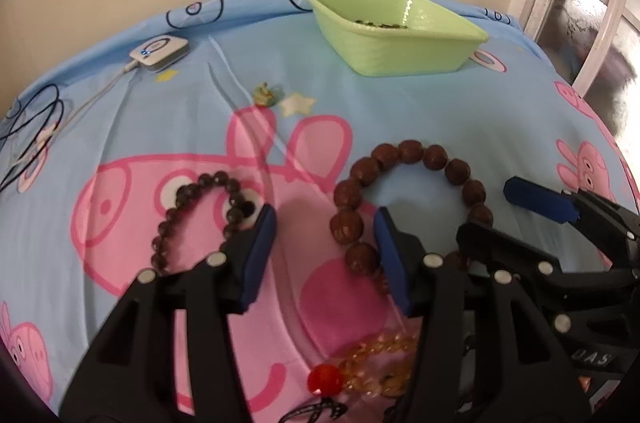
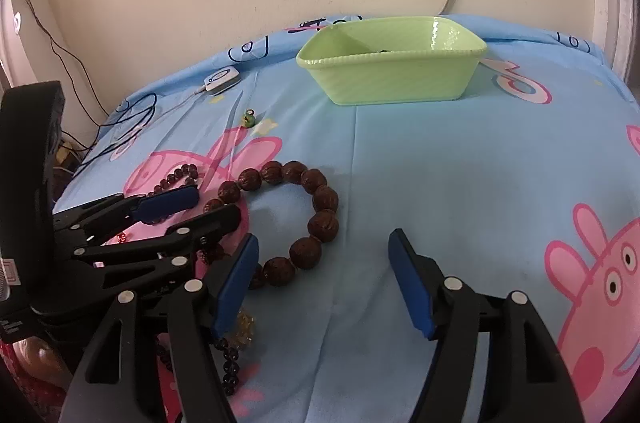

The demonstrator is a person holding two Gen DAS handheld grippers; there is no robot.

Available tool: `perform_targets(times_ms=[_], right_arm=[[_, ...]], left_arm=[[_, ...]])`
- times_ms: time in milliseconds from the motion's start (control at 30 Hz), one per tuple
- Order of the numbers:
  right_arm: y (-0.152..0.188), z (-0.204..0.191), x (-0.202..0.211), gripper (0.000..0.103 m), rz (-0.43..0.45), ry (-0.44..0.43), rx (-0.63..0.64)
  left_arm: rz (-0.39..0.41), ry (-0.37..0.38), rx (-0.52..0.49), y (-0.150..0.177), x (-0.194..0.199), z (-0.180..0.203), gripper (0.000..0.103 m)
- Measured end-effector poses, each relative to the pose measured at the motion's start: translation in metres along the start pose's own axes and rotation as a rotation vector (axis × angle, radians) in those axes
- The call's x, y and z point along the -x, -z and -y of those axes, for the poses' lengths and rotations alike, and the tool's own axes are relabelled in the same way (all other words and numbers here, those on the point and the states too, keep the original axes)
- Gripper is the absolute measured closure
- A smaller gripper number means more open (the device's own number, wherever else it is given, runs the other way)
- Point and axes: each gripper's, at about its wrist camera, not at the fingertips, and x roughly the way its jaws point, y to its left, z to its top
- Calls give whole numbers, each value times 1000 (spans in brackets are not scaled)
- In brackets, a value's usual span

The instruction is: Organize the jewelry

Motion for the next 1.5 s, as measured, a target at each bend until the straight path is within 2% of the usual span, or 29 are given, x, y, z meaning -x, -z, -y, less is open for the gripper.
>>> perform_targets(times_ms=[33,67,100,167,267,367,433,500,633,700,867,933,1000,1033,1067,1100,1133,1167,1233,1267,1300,1400,1500], right_arm=[[-1,-1,-1,57,-5,5,8],[-2,-3,-1,61,-10,14,21],[-2,-6,-2,68,-14,12,39],[-2,-11,-1,96,-18,-51,57],[-2,-16,3,103,4,-75,69],[-8,-18,17,103,54,-111,74],[-20,-19,28,103,102,-115,96],[-36,-18,39,103,149,-129,107],[-84,-8,59,103,252,-151,112],[-110,10,63,103,296,-168,53],[-142,64,47,103,322,-265,-123],[-148,82,32,103,282,-264,-181],[-155,99,12,103,250,-313,-227],[-157,103,4,103,235,-310,-247],[-160,109,-4,89,210,-285,-276],[-163,115,-13,81,187,-267,-300],[-163,117,-16,74,193,-260,-304],[-163,118,-17,70,206,-238,-305],[-160,118,-18,64,223,-213,-302],[-159,117,-18,64,220,-220,-295],[-157,113,-19,64,208,-225,-277],[-154,104,-17,64,194,-212,-235],[-149,89,-7,64,201,-254,-195]], left_arm=[[0,5,4,0,1,-2,55],[1,4,6,1,1,-3,60],[2,6,9,1,2,-4,70],[5,55,10,3,5,-3,85],[12,99,22,3,8,-1,88],[49,162,53,-8,21,-1,88],[101,209,62,-26,36,0,88],[155,218,41,-50,49,4,88],[219,253,2,-99,62,10,88],[233,277,-15,-125,63,12,88],[240,309,-87,-195,50,30,88],[221,355,-77,-212,39,36,87],[203,400,-66,-221,29,40,87],[178,425,-56,-225,16,42,87],[162,422,-48,-226,8,43,86],[128,386,-36,-227,-9,44,73],[105,345,-32,-226,-20,44,66],[78,291,-25,-226,-34,43,62],[5,204,-22,-223,-63,38,62],[-34,144,-22,-221,-74,34,62],[-44,120,-21,-218,-76,30,62],[-7,106,-11,-211,-59,13,62],[55,49,-29,-193,-18,-8,62]])
